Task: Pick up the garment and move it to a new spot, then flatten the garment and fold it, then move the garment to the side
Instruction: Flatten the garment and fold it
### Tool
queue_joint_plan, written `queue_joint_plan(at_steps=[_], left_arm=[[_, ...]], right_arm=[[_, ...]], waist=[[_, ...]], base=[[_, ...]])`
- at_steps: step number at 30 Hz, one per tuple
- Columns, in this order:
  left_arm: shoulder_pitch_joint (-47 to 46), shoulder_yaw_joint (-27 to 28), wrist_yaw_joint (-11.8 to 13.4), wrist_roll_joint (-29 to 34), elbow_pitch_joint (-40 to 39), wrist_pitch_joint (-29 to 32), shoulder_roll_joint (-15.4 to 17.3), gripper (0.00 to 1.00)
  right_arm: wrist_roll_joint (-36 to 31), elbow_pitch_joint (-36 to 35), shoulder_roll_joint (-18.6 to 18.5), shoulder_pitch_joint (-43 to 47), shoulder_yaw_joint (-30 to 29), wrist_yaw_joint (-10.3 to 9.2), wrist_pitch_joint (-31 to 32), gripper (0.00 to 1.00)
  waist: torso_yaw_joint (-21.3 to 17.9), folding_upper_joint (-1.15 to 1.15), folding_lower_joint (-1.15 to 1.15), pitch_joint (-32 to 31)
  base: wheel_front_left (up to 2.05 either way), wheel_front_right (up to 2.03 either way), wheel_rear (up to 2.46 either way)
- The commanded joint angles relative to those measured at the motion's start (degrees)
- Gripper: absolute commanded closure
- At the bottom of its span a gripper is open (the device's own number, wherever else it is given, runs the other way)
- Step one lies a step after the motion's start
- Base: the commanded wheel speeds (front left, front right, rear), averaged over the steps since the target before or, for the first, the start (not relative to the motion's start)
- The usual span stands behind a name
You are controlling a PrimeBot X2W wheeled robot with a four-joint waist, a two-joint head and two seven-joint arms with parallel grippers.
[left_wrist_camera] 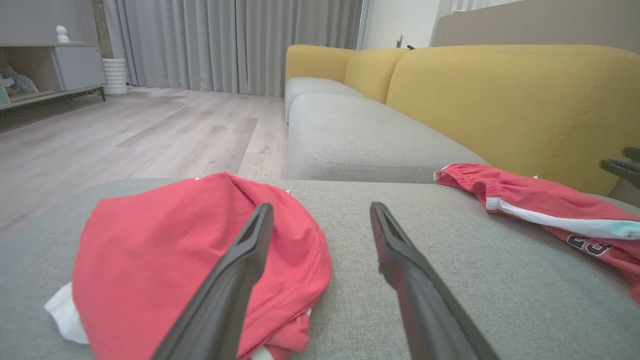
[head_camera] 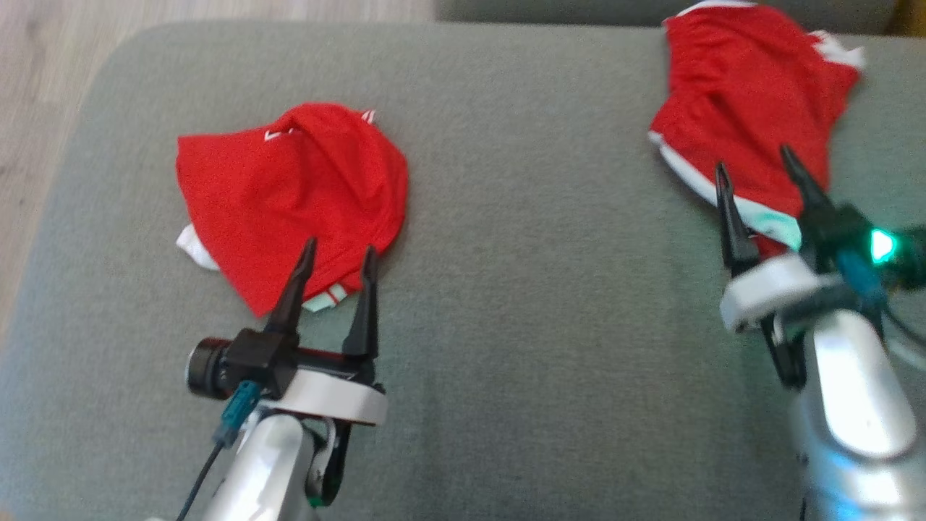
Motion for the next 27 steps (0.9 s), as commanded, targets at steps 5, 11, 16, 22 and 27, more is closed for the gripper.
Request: queue_joint_plan(at_steps=[5,11,16,22,27], left_arm=[[-4.3,-1.4,0.4,-1.9,-2.0,-0.5,0.1,0.0],[-6.0,-3.4,1.4,-3.5,-2.0,-0.5,0.1,0.0],[-6.5,-3.7,1.7,-3.7,-1.8,-0.5,0.1,0.0],[-6.3,-3.1,2.1,-3.3,-1.6,-0.5,0.1,0.0],[-5.6,-2.3,1.7,-2.1,-1.0,-0.5,0.1,0.0]], right_arm=[[-5.5,6.7,-2.3,-9.3,0.0,-0.04,5.6,0.0],[-8.6,17.5,-4.4,-16.0,-1.2,-0.04,7.8,0.0],[-8.8,24.8,-4.0,-19.6,-2.2,-0.04,6.8,0.0],[-6.2,29.9,-0.8,-22.4,-1.6,-0.04,-0.9,1.0],[-1.5,32.3,1.8,-23.9,5.5,-0.04,-7.0,1.0]], waist=[[4.8,0.0,-0.01,5.4],[7.9,0.0,-0.01,7.7],[8.7,0.0,-0.01,8.1],[7.7,0.0,-0.01,7.5],[5.9,0.0,-0.01,6.2]], base=[[0.0,0.0,0.0],[0.0,0.0,0.0],[0.0,0.0,0.0],[0.0,0.0,0.0],[0.0,0.0,0.0]])
